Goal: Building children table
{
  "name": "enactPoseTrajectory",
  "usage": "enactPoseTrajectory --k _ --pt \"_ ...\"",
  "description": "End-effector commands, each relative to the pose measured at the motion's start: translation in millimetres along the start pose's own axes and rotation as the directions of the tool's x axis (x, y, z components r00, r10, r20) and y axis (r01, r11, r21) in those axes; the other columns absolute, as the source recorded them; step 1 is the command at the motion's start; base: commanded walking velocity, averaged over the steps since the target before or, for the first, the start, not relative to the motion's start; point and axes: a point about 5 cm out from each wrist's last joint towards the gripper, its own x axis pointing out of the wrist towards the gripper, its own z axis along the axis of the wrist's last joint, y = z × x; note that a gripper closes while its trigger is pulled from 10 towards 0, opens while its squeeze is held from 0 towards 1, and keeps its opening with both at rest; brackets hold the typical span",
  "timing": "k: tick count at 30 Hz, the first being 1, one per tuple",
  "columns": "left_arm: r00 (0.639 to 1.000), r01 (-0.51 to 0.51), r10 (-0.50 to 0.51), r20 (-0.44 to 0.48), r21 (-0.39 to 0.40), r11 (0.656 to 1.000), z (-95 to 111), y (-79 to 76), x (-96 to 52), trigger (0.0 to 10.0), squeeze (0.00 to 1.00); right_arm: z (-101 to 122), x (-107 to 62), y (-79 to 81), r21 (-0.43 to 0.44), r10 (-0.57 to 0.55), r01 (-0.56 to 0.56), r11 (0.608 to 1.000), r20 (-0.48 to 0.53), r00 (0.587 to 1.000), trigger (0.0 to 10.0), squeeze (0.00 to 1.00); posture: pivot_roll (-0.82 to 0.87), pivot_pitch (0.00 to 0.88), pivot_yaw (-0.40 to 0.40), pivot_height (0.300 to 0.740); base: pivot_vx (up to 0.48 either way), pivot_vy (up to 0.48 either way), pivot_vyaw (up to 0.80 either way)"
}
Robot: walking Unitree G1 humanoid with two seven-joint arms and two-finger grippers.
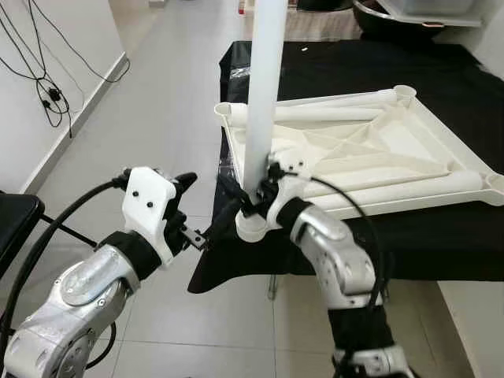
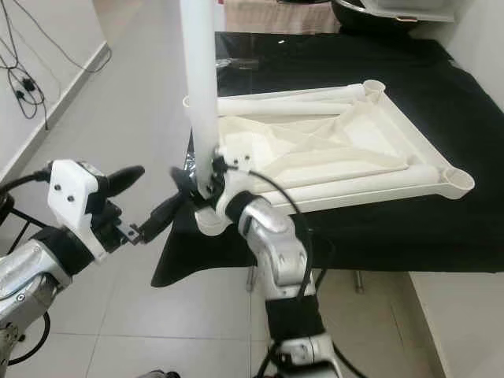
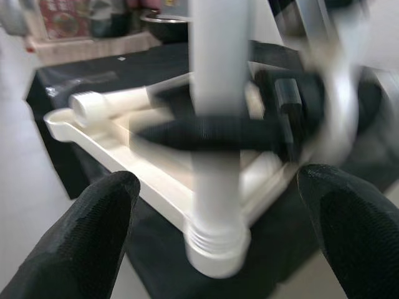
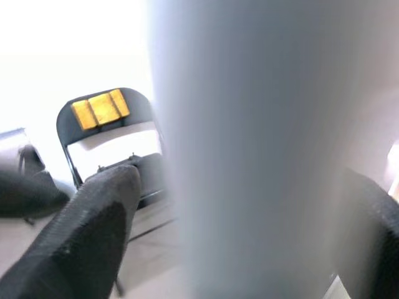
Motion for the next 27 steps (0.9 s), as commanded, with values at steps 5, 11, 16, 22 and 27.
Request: enactPoseTrajectory --k 5,11,16,22,27 --pt "1.0 -0.014 0.014 -0.021 -0.007 1.0 0 -6.8 -9.0 10.0 0.0 -6 -3.3 -17.1 0.034 0.191 -0.189 0.981 -0.04 0.981 10.0 0.0 0.24 0.288 -0.064 0.74 0.0 0.0 0.0" --pt "0.999 -0.028 0.028 -0.027 -0.009 1.0 2 -8.0 -13.1 10.0 0.0 -2 5.3 -25.3 0.001 0.262 -0.262 0.965 -0.088 0.961 10.0 0.0 0.26 0.302 -0.065 0.74 0.0 0.0 0.0" --pt "0.998 -0.043 0.043 -0.048 -0.007 0.999 0 -8.9 -20.4 10.0 0.0 10 13.0 -31.0 0.004 0.324 -0.324 0.946 -0.068 0.944 4.4 0.0 0.29 0.332 -0.068 0.74 0.0 0.0 0.0" --pt "0.997 -0.043 0.043 -0.061 -0.01 0.999 -1 -10.1 -22.0 10.0 0.0 13 7.4 -39.2 0.017 0.381 -0.381 0.925 -0.053 0.923 0.0 0.0 0.28 0.324 -0.056 0.74 0.0 0.0 0.0" --pt "0.998 -0.026 0.025 -0.052 -0.008 1.0 -1 -7.7 -15.2 10.0 0.0 9 -10.8 -46.3 0.006 0.36 -0.36 0.933 -0.056 0.931 0.0 0.0 0.24 0.293 -0.045 0.74 0.0 0.0 0.0"
